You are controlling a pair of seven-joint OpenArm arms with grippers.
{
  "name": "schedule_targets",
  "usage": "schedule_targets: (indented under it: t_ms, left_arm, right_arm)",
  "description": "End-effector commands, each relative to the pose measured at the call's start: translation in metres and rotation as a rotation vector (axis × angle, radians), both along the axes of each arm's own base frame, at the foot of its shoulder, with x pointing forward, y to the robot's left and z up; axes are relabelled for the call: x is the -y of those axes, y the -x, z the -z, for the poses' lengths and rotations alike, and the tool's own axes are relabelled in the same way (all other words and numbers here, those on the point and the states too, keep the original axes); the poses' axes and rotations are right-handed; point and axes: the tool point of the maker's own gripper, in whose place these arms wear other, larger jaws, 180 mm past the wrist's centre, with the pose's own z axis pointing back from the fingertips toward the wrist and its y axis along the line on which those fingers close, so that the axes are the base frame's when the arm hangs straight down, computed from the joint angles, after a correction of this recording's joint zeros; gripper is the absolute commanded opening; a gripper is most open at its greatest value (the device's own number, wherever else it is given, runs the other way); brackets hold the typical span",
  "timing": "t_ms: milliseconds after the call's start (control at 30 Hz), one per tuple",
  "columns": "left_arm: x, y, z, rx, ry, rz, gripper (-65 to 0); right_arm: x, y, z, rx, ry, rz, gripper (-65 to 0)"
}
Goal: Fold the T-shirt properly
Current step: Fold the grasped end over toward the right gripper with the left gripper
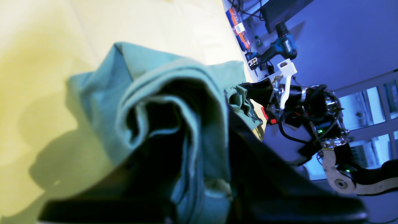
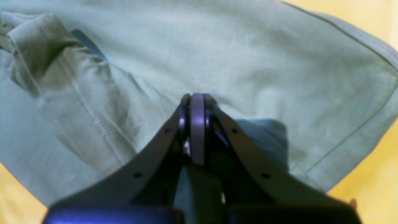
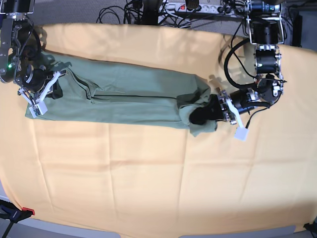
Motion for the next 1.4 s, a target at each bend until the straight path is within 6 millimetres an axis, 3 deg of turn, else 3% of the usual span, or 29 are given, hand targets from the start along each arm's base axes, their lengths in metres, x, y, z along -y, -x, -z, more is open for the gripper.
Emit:
schedule_targets:
  t_ms: [0,433,733,1000,1233,1367]
  left_arm:
    - [0.002,-0.009,-0.019,0.057,0.04,-0.01,-65.0]
    - [0.062,-0.003,0.006,0.053,-0.017,0.047,-65.0]
    - [0.093,0.012,0.005,0.095,0.004,0.136,-65.0]
    - [0.099,0.001,-0.01,0.127,0.08,0.073,-36.1]
    - [0.102,0.003,-0.028,0.11,0.196,0.081,-34.9]
    - [0.103,0.004,-0.022,0.11,0.164,0.087,-34.9]
  right_arm:
    - [0.009,0.001,-0.001,-0.014,0.04,-0.002,-65.0]
    - [0.009,0.001,-0.001,-0.014,0.04,-0.003,-65.0]
    - [0.009,0.001,-0.002,-0.014,0.04,-0.003,-65.0]
    - [0.007,0.002,-0.001,-0.013,0.039,-0.026,-65.0]
    - [0.007,0.002,-0.001,-0.013,0.04,-0.025,-65.0]
    - [0.007,0.002,-0.001,-0.013,0.04,-0.025,-65.0]
